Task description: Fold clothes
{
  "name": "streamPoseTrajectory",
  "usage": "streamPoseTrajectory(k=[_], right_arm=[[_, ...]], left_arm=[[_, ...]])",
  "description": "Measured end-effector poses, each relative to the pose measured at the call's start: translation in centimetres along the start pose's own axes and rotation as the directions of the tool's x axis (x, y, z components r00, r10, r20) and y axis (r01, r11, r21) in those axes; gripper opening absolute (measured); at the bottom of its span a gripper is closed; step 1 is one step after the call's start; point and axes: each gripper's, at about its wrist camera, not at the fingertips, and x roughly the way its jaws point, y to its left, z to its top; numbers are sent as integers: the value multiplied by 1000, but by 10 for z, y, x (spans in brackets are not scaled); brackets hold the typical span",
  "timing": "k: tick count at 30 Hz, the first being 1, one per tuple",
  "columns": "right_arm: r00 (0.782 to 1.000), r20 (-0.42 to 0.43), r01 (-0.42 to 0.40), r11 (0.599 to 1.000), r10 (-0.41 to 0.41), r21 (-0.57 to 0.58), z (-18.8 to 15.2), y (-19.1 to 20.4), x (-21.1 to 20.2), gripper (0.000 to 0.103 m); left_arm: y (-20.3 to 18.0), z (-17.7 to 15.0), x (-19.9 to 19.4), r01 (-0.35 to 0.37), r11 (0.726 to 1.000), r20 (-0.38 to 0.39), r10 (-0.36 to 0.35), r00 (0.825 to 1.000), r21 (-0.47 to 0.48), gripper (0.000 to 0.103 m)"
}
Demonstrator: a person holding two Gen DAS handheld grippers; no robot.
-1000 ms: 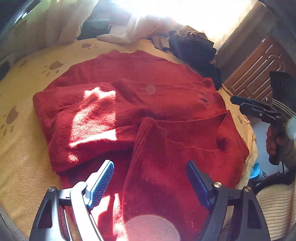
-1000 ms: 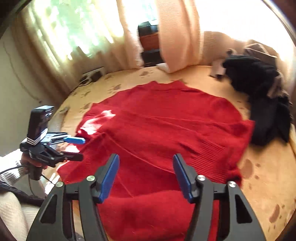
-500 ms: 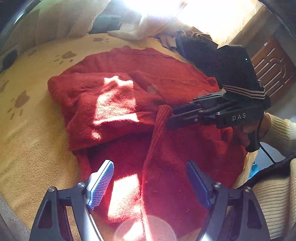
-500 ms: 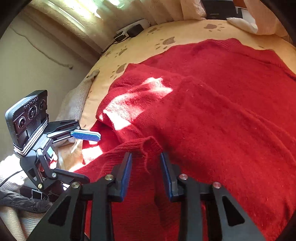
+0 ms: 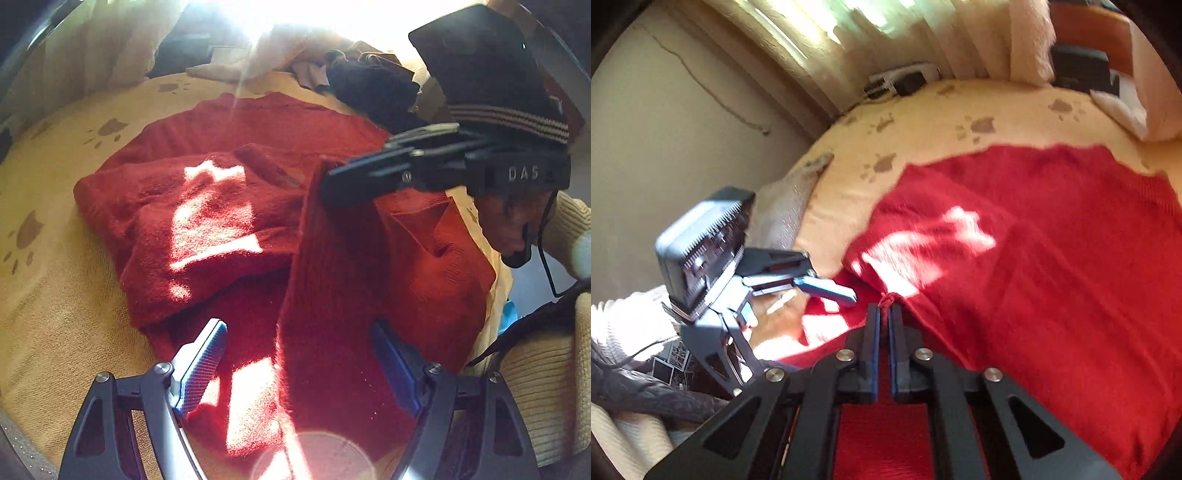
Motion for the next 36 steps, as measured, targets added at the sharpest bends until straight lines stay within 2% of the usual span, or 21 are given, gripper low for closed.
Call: streamPoseTrajectory(k=[2,5,9,11,13,14,16,18,20,22,24,27,30,32,34,36], right_arm=[[1000,6,18,999,-18,-49,14,5,3,5],[998,-37,40,997,-42,-71,19,-1,19,5],[992,-93,93,996,-90,20,10,-24,34,9],[993,-69,97,993,-93,64,3,-32,26,10],[994,-34,103,989,-100,103,-2,-37,14,22],[994,-16,105,987,-104,122,-3,-41,8,31],[993,18,109,981,-114,161,-7,-47,-5,39],[991,53,112,971,-126,211,-13,-54,-18,55],[986,88,112,958,-139,262,-19,-60,-32,63],[982,129,93,945,-140,314,-29,-66,-46,68],[976,162,81,928,-149,365,-43,-69,-60,69],[960,204,86,896,-192,436,-69,-74,-87,69],[928,233,134,844,-291,519,-103,-80,-124,69],[899,222,189,792,-377,580,-129,-87,-150,69],[870,175,267,739,-461,619,-153,-94,-170,69],[846,117,337,691,-521,639,-173,-100,-185,68]], left_arm=[[3,3,1,22,1000,6,-22,1000,-9,82],[12,9,7,62,997,9,-62,998,-45,82],[28,14,18,74,993,-2,-75,997,-96,82],[32,17,19,100,988,8,-99,995,-115,82],[34,19,19,126,984,17,-125,992,-129,82],[34,20,19,139,981,21,-138,990,-135,82],[33,22,19,176,975,27,-174,984,-138,82],[32,25,18,214,968,24,-213,977,-127,82],[22,28,21,237,965,15,-237,971,-113,82],[22,35,27,260,958,7,-261,965,-121,74],[19,44,33,258,955,-3,-262,965,-145,46],[21,45,39,221,960,-22,-228,973,-170,18],[23,40,37,176,971,-44,-185,982,-160,18],[21,40,37,140,979,-52,-149,987,-146,18],[20,39,37,107,984,-48,-115,992,-143,16],[20,40,32,82,984,-24,-87,996,-161,10]])
